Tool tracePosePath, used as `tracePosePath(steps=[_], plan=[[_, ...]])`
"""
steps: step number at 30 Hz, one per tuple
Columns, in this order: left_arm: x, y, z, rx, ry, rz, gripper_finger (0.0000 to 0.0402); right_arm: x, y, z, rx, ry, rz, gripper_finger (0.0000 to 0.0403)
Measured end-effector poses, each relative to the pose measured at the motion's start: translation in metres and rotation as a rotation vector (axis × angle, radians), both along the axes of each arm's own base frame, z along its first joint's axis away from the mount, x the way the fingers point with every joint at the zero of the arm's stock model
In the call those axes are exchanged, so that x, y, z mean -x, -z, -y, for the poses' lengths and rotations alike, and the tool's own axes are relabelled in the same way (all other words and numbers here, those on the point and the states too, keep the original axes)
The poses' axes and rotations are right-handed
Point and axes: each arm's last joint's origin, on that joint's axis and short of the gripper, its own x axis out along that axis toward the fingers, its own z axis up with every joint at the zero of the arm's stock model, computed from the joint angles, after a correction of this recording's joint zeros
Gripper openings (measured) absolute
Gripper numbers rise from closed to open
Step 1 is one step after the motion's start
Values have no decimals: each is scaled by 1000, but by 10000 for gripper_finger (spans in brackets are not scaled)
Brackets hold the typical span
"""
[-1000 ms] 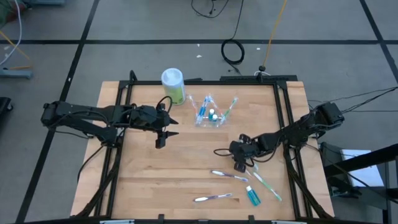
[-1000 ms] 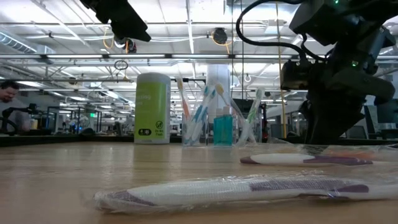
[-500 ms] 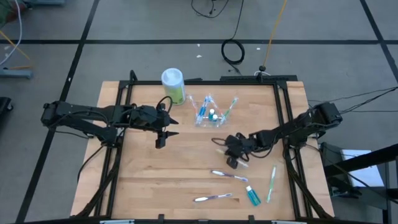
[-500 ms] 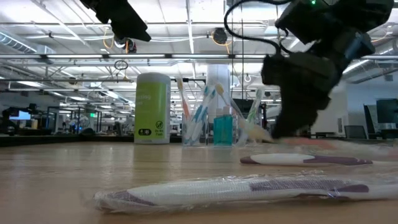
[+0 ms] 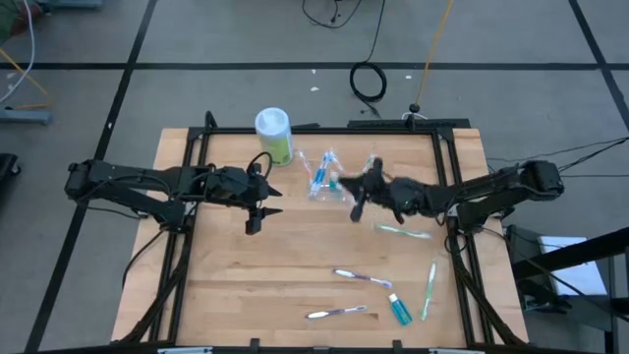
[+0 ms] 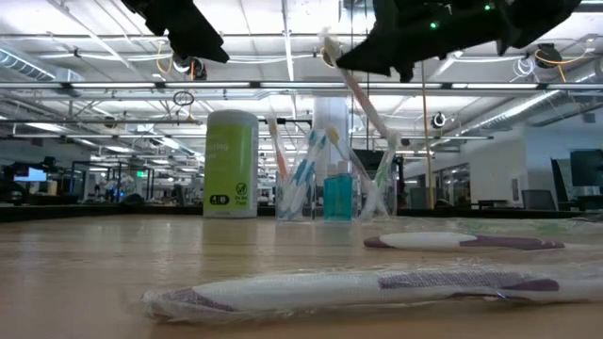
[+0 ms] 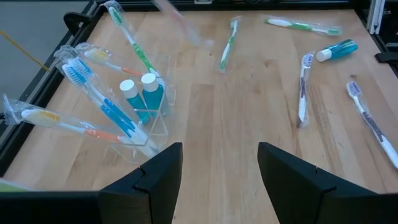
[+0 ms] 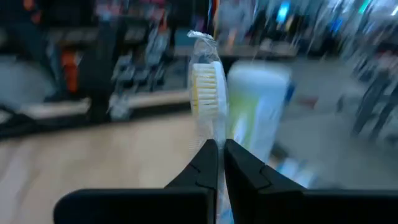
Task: Pick & Place toothbrushing station
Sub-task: Put the orange toothbrush into the transparent organizer
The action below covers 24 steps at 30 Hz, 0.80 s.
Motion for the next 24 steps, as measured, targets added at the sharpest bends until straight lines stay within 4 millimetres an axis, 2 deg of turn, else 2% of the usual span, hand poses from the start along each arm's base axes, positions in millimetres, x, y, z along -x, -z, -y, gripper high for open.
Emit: tracePosePath(steps=[3,5,10,14,19,24], plan=[[0,0,0,-1,1,0,216,-4,-6,14,91,46,70,5],[0,0,0,-1,1,0,216,-7,-2,24,138,83,46,5],[0,0,0,-1,1,0,216,-13,17,49,132,166,-16,5],[0,0,0,-1,1,0,216,-18,36,63,59,211,-46,5],[0,0,0,-1,2,-2,216,-19,52,63,-4,289,-65,7],[1,1,0,-2,2,-13,216,-9,59,49,-30,395,-19,8]])
